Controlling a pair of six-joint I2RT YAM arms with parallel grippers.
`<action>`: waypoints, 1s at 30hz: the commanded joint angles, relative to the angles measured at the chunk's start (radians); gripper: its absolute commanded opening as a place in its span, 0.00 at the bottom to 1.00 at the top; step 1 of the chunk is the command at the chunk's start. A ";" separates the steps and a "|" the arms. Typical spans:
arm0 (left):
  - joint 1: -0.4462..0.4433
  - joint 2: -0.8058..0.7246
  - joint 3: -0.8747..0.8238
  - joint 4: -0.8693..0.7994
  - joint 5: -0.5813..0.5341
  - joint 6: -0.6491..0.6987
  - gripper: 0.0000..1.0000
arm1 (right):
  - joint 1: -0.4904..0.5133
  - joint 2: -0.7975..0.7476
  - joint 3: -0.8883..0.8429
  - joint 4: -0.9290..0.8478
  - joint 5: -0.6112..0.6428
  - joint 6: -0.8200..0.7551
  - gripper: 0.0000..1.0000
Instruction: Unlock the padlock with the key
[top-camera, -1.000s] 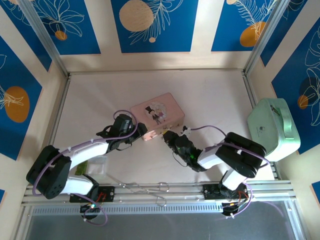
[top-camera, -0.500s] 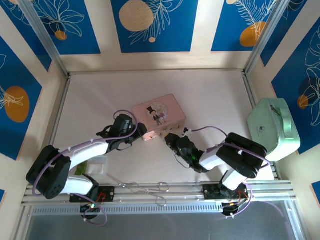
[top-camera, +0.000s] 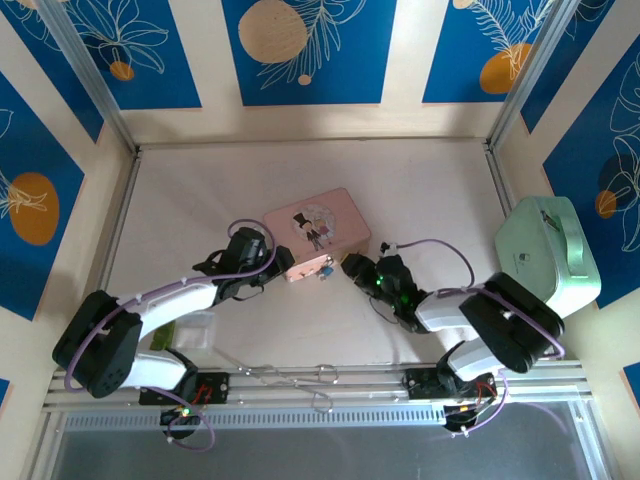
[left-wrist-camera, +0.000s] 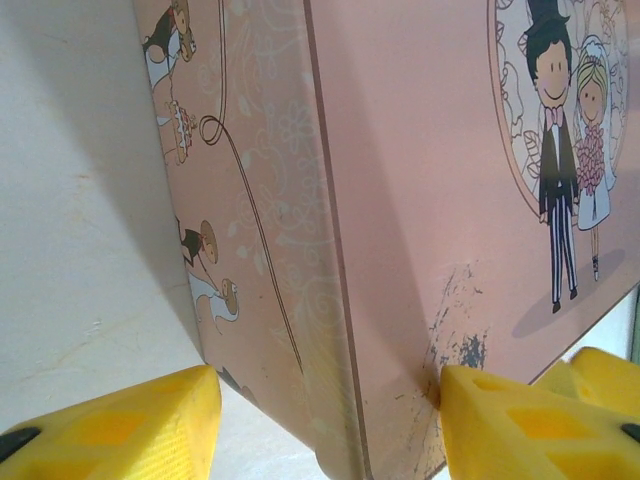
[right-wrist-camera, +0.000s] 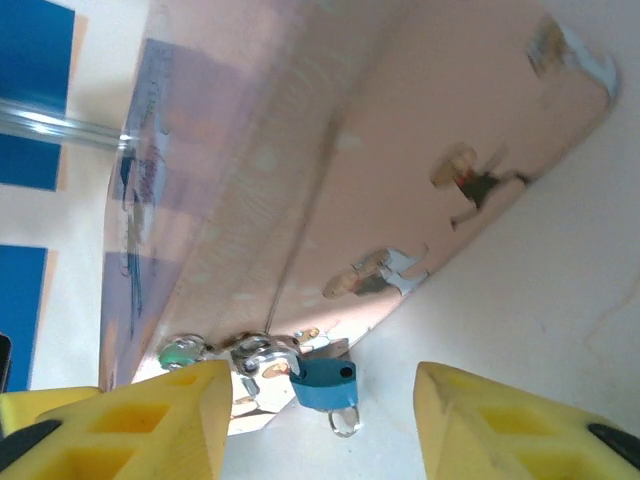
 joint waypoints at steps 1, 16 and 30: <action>0.008 0.029 0.008 -0.107 -0.022 0.037 0.57 | 0.013 -0.128 0.079 -0.266 -0.047 -0.235 0.47; 0.009 0.032 0.042 -0.129 0.002 0.085 0.55 | 0.088 -0.156 0.186 -0.457 -0.026 -0.512 0.38; 0.016 0.041 0.094 -0.164 0.023 0.154 0.56 | 0.034 -0.069 0.185 -0.300 -0.267 -0.453 0.76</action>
